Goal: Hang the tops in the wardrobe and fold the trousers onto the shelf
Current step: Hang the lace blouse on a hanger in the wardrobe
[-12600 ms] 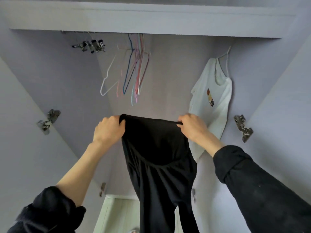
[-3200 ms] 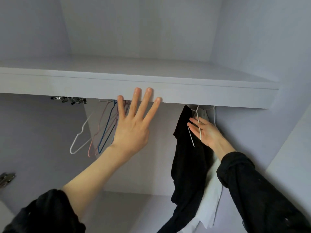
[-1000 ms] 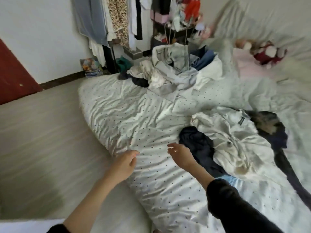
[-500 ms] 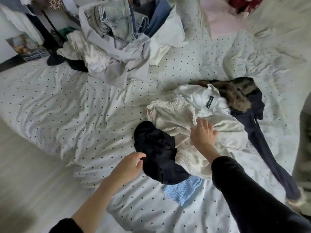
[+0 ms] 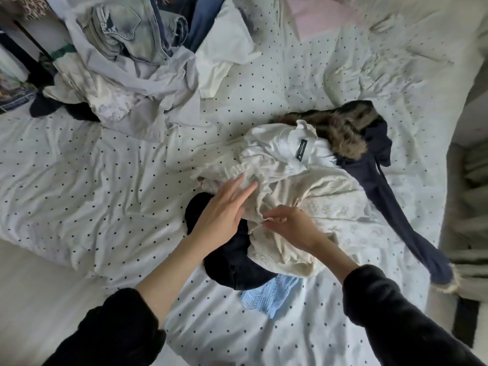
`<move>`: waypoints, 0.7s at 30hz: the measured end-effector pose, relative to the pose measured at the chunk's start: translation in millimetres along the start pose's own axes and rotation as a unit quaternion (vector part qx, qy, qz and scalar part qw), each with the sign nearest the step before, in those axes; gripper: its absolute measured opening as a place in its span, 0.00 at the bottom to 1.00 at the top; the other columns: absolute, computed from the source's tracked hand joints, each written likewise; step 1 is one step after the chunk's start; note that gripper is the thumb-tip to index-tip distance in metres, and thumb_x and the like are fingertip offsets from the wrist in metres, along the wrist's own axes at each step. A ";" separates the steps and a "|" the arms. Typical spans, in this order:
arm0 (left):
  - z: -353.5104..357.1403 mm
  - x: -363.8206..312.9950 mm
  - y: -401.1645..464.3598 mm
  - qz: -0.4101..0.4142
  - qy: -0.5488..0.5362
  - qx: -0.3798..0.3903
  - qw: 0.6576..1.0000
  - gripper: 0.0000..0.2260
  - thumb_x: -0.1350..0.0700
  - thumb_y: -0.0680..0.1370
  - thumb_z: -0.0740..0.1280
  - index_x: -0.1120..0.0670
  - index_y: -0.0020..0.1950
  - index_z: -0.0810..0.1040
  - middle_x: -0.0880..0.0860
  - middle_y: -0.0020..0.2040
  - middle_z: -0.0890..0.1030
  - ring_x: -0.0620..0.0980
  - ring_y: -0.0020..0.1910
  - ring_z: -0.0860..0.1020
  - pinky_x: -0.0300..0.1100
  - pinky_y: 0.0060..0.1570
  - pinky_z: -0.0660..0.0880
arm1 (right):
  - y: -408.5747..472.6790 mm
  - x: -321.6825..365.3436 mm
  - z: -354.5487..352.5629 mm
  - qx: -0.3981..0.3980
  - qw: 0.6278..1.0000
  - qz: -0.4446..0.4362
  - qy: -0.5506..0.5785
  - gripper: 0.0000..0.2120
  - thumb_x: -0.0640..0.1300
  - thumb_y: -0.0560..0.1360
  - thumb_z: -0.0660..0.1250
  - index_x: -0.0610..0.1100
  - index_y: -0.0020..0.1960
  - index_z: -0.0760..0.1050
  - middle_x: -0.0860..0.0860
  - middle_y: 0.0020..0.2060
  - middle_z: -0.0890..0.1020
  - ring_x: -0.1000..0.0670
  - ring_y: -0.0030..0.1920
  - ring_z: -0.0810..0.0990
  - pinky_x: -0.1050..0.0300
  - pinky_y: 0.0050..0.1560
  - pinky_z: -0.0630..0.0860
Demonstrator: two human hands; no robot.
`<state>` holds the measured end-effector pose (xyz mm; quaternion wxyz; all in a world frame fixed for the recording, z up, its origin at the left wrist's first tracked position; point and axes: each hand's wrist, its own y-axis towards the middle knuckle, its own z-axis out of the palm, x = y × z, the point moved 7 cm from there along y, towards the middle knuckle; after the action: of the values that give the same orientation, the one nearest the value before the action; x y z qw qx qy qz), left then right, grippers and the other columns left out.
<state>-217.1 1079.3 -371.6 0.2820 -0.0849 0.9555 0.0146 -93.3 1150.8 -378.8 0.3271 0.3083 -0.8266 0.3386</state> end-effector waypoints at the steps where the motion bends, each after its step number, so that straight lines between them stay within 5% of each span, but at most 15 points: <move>1: 1.5 -10.0 7.9 0.042 0.024 0.011 0.999 0.27 0.66 0.78 0.62 0.47 0.74 0.64 0.50 0.78 0.53 0.52 0.77 0.49 0.46 0.70 0.52 | -4.3 2.5 2.5 0.016 0.999 -0.007 0.035 0.09 0.39 0.73 0.71 0.41 0.53 0.82 0.47 0.47 0.82 0.52 0.43 0.77 0.70 0.45 0.70; 4: 2.3 -31.2 20.7 0.150 0.079 0.035 0.985 0.08 0.61 0.76 0.67 0.53 0.53 0.80 0.51 0.75 0.63 0.54 0.76 0.51 0.54 0.70 0.51 | -20.4 0.8 -8.1 -0.002 0.997 0.006 0.075 0.08 0.38 0.71 0.72 0.41 0.50 0.83 0.50 0.41 0.81 0.55 0.39 0.76 0.67 0.45 0.71; 6: -9.8 -30.7 21.1 0.166 0.094 0.015 0.981 0.03 0.57 0.74 0.70 0.55 0.42 0.81 0.52 0.68 0.73 0.54 0.74 0.57 0.57 0.70 0.57 | -27.7 -4.4 -18.3 -0.026 0.998 0.018 0.054 0.08 0.39 0.72 0.72 0.41 0.51 0.83 0.56 0.38 0.78 0.58 0.38 0.74 0.71 0.42 0.69; 8: -28.5 -27.6 19.3 0.146 0.061 -0.011 0.987 0.04 0.57 0.76 0.69 0.57 0.43 0.80 0.54 0.62 0.78 0.47 0.70 0.65 0.55 0.72 0.56 | -29.9 -9.8 -24.4 -0.036 0.999 0.032 0.009 0.06 0.40 0.73 0.71 0.40 0.49 0.82 0.56 0.36 0.76 0.56 0.37 0.73 0.70 0.38 0.67; 10: -54.2 -28.7 16.2 0.114 0.032 -0.046 0.992 0.04 0.60 0.78 0.65 0.60 0.46 0.76 0.55 0.51 0.82 0.43 0.53 0.78 0.51 0.73 0.56 | -26.3 -7.1 -26.0 -0.036 0.995 0.037 -0.087 0.06 0.40 0.74 0.69 0.39 0.40 0.76 0.51 0.36 0.73 0.50 0.39 0.72 0.62 0.37 0.64; 12: -87.1 -29.9 12.2 0.086 0.006 -0.100 0.991 0.04 0.61 0.80 0.60 0.60 0.48 0.72 0.47 0.36 0.76 0.41 0.36 0.71 0.49 0.65 0.66 | -20.6 -1.3 -30.1 -0.050 0.985 0.052 -0.158 0.13 0.41 0.75 0.66 0.44 0.35 0.66 0.50 0.38 0.72 0.48 0.41 0.71 0.59 0.40 0.64; 14: -122.9 -16.1 3.0 0.022 -0.030 -0.132 0.991 0.05 0.58 0.82 0.57 0.59 0.51 0.69 0.47 0.36 0.71 0.46 0.36 0.69 0.46 0.43 0.70 | -15.2 14.7 -40.4 -0.088 0.977 0.059 -0.184 0.16 0.41 0.76 0.64 0.48 0.34 0.61 0.49 0.39 0.73 0.48 0.41 0.72 0.58 0.40 0.65; 16: -142.3 9.0 -11.0 -0.036 -0.046 -0.122 0.991 0.05 0.55 0.82 0.53 0.55 0.50 0.64 0.50 0.33 0.70 0.50 0.31 0.69 0.47 0.32 0.64 | -10.3 34.4 -52.7 -0.133 0.974 0.054 -0.173 0.14 0.41 0.76 0.64 0.47 0.34 0.64 0.47 0.40 0.76 0.44 0.41 0.77 0.56 0.39 0.68; 19: -157.3 34.2 -45.9 -0.061 -0.037 -0.065 0.995 0.07 0.48 0.81 0.54 0.50 0.48 0.60 0.54 0.36 0.75 0.50 0.30 0.70 0.45 0.30 0.69 | -4.7 92.8 -71.1 -0.206 0.968 -0.004 -0.143 0.08 0.39 0.77 0.63 0.40 0.40 0.76 0.41 0.41 0.80 0.40 0.43 0.78 0.55 0.39 0.68; 21: -161.8 41.3 -70.9 -0.083 -0.033 -0.033 0.995 0.12 0.47 0.78 0.62 0.54 0.51 0.63 0.45 0.41 0.78 0.42 0.34 0.71 0.36 0.37 0.68 | -3.9 138.6 -79.0 -0.237 0.959 -0.049 -0.146 0.09 0.39 0.77 0.63 0.37 0.51 0.79 0.38 0.45 0.82 0.38 0.47 0.79 0.54 0.41 0.68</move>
<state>-326.0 990.8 -256.6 0.3107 -0.1724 0.9344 0.0255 -146.8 1168.8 -229.5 0.2829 0.3086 -0.9056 0.0678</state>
